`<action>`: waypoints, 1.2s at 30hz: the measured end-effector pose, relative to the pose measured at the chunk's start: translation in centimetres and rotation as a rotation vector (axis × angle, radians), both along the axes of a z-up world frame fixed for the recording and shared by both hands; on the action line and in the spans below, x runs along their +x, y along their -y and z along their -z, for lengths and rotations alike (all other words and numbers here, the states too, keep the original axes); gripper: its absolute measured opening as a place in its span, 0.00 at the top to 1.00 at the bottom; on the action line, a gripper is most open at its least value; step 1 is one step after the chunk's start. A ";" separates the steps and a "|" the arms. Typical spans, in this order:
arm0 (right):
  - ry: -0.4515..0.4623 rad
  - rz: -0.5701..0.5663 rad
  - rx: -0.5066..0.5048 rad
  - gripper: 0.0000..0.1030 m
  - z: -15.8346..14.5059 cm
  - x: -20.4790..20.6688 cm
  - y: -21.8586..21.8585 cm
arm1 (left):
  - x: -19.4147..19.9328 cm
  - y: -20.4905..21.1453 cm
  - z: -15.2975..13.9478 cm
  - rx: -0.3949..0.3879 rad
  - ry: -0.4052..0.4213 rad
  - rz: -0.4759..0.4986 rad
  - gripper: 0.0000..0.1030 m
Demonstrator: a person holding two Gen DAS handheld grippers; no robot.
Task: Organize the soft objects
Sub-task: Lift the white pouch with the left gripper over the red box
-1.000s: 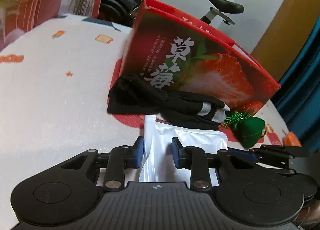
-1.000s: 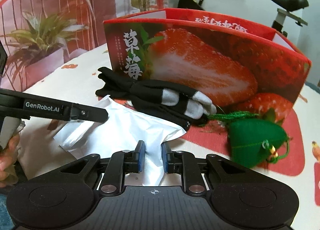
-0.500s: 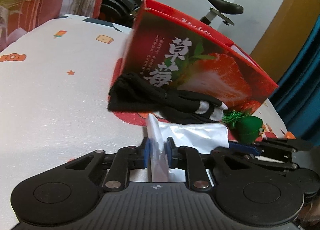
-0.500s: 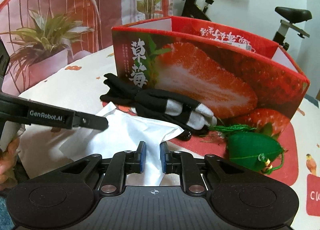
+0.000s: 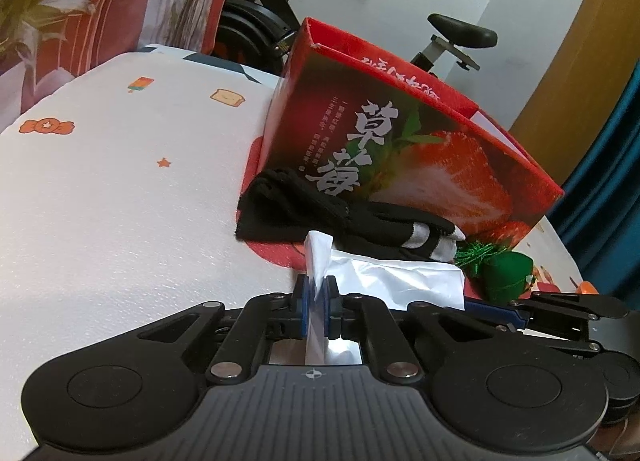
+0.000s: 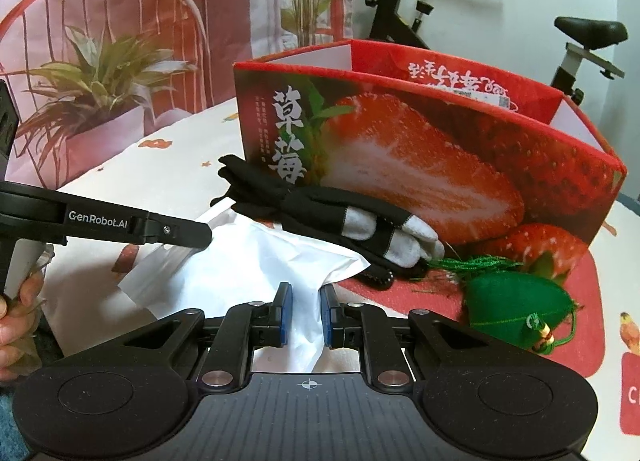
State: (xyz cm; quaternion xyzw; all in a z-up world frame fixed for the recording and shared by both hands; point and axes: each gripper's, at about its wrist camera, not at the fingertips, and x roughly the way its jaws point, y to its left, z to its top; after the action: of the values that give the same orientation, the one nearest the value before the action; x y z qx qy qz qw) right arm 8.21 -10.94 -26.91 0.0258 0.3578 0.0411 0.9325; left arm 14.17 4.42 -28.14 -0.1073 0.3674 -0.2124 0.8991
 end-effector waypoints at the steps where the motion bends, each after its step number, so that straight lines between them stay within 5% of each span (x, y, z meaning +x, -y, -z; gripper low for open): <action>1: -0.002 0.001 0.002 0.87 0.1 -0.1 0.0 | 0.0 0.0 0.0 0.003 0.000 0.002 0.93; 13: 0.011 -0.005 -0.007 0.87 -0.3 0.1 0.0 | -0.2 -0.1 -0.5 0.011 0.031 -0.002 0.93; 36: 0.186 -0.041 -0.081 0.87 -8.6 2.6 1.5 | 0.1 0.3 -9.0 -0.040 0.245 -0.012 0.93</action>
State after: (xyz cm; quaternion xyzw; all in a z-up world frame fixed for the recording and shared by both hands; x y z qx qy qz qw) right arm 10.78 -12.43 -18.36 -0.0234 0.2716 0.0480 0.9609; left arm 14.29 4.07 -19.11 -0.1006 0.2496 -0.2257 0.9363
